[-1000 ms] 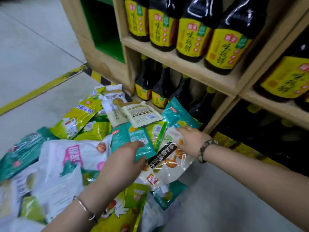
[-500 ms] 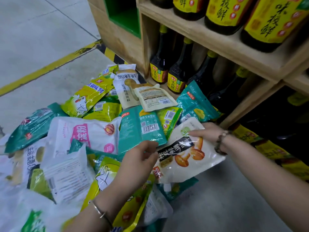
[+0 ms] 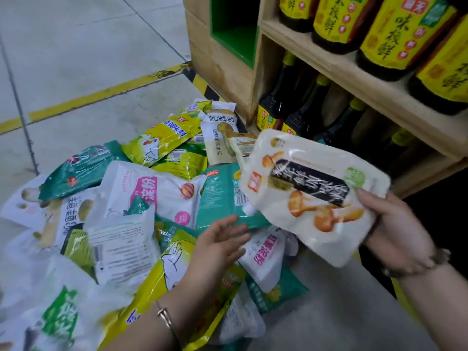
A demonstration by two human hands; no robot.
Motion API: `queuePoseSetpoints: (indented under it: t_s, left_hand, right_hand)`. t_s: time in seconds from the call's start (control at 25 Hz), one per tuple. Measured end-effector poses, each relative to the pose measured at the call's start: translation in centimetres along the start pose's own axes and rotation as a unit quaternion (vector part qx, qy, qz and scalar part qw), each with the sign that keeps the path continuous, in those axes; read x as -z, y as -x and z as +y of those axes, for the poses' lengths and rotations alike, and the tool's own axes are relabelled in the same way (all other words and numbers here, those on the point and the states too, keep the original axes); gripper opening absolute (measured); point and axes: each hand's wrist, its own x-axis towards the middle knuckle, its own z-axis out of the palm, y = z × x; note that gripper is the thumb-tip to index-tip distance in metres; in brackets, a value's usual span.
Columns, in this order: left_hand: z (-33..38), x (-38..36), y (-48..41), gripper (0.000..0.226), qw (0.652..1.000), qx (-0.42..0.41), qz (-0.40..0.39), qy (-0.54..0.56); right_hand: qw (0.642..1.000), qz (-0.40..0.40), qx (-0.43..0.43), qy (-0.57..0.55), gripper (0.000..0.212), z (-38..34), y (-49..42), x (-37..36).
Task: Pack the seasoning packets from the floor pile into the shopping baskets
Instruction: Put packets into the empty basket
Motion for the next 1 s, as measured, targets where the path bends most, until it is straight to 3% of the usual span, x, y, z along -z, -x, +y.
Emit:
queuePoseSetpoints:
  t_s: [0.12, 0.28, 0.44, 0.6, 0.72, 0.84, 1.0]
  left_hand:
    - [0.2, -0.5, 0.4, 0.047, 0.979, 0.058, -0.093, 0.173]
    - [1.6, 0.7, 0.5, 0.046, 0.934, 0.08, -0.086, 0.337]
    - [2.7, 3.1, 0.0, 0.045, 0.96, 0.05, 0.03, 0.274]
    - [3.3, 5.1, 0.2, 0.038, 0.969, 0.03, 0.129, 0.21]
    - [3.4, 6.1, 0.5, 0.045, 0.97, 0.034, 0.144, 0.193]
    - [3.4, 6.4, 0.9, 0.048, 0.97, 0.043, 0.138, 0.197]
    - [3.3, 6.9, 0.9, 0.045, 0.969, 0.062, 0.103, 0.216]
  right_hand:
    - [0.996, -0.034, -0.066, -0.057, 0.046, 3.7, 0.3, -3.3]
    - [0.991, -0.093, -0.09, -0.016, 0.047, 7.6, 1.4, -5.7]
    - [0.973, -0.116, -0.106, 0.168, 0.025, 9.4, 0.5, -6.3]
    - [0.941, 0.013, -0.017, 0.337, 0.015, 8.4, -4.8, -5.4]
    - [0.888, 0.057, 0.069, 0.451, 0.025, 8.4, -8.8, -6.7]
    - [0.843, 0.001, 0.014, 0.538, 0.056, 10.3, -11.3, -9.0]
    - [0.892, 0.046, -0.082, 0.443, 0.077, 11.7, -13.2, -10.5]
